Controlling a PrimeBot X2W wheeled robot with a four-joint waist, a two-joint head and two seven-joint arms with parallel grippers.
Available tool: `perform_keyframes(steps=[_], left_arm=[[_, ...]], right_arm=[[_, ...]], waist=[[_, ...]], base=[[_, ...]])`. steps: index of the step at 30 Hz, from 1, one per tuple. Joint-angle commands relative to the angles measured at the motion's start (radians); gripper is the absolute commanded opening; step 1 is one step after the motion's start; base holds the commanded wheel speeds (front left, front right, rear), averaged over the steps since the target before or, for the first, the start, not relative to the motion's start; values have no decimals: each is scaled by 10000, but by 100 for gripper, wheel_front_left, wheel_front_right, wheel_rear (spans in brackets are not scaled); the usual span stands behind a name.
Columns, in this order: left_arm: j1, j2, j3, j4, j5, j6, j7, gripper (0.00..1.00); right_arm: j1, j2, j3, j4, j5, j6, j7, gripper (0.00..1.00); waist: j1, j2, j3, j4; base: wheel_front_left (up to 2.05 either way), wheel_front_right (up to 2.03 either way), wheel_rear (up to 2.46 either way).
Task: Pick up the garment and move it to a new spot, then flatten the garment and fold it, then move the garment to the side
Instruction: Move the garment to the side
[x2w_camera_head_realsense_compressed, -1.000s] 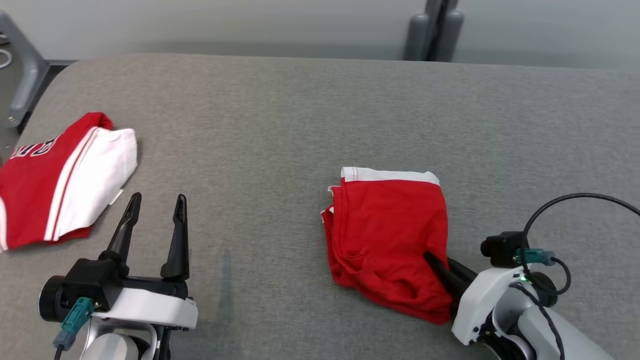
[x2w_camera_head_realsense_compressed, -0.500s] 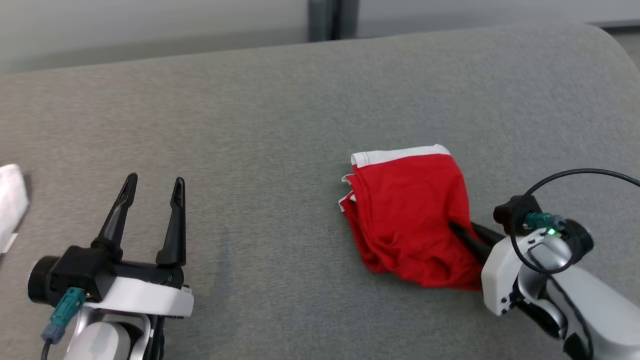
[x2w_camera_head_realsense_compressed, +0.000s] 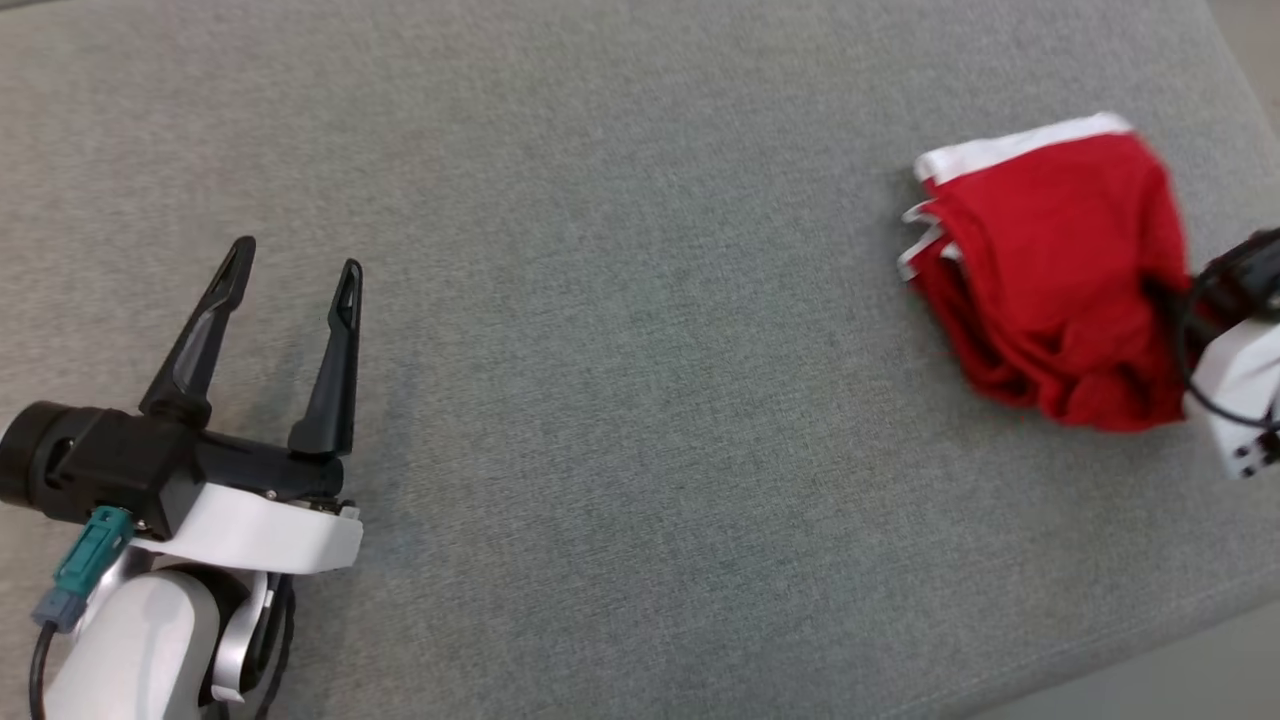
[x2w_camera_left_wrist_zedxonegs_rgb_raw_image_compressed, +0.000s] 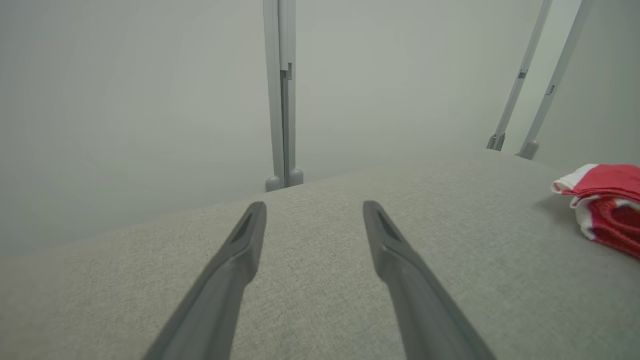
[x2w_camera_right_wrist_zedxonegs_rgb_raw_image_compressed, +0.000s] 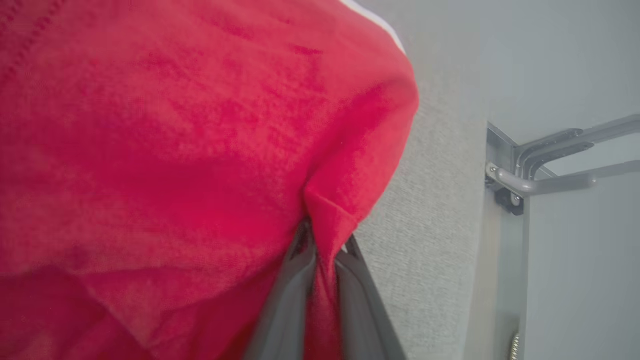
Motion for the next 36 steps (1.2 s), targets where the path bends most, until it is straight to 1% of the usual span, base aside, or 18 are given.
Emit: perform_keyframes(steps=[1,3,6,12,16,17,18,19,24,27,28,33,36], left_arm=[[-179,88,39,-79,100,-22,23,100],[-274,171,32,-173,148,-33,101,100],[-387,292,36,-311,166,-42,190,100],[-467,434,25,-480,225,-62,330,100],[-544,498,8,-567,221,-22,366,100],[-571,507,0,-580,222,-25,373,100],[-591,517,-6,-586,225,-26,372,100],[-610,516,-16,-585,225,-27,384,100],[-647,530,-51,-534,210,-19,388,100],[-645,515,-78,-445,159,-18,355,100],[-645,515,-78,-445,159,-18,355,100],[-360,452,-55,-256,54,63,254,100],[-216,376,-56,-122,-19,125,176,100]], right_arm=[[-245,-116,-156,81,-75,-4,-58,0],[-550,-314,-376,157,-225,-4,-187,0],[-964,-397,-693,420,-351,-4,-263,0],[-1535,-130,-1153,1096,-367,-4,-110,0],[-1738,78,-1514,1594,-407,-4,-358,0],[-1745,178,-1607,1749,-389,-4,-405,20],[-1757,236,-1721,1900,-405,-4,-470,52],[-1781,288,-1842,2041,-438,-4,-555,100],[-1472,720,-2496,2698,-212,-4,-957,100],[-1185,975,-3061,2983,-2,-2,-1474,100],[-1185,975,-3061,2983,-2,-2,-1474,100],[-458,1540,-4230,3232,375,-2,-2627,100],[0,1962,-4932,3065,410,-2,-3096,100]], waist=[[0,0,414,-343],[0,0,578,-415],[0,0,767,-461],[0,0,1071,-418],[0,0,1272,-373],[0,0,1315,-362],[0,0,1353,-353],[0,0,1387,-349],[0,0,1417,-375],[0,0,1276,-404],[0,0,1276,-404],[0,0,795,-486],[0,0,432,-488]], base=[[0,0,0],[0,0,0],[0,0,0],[0,0,0],[0,0,0],[0,0,0],[0,0,0],[0,0,0],[0,0,0],[0,0,0],[0,0,0],[0,0,0],[0,0,0]])
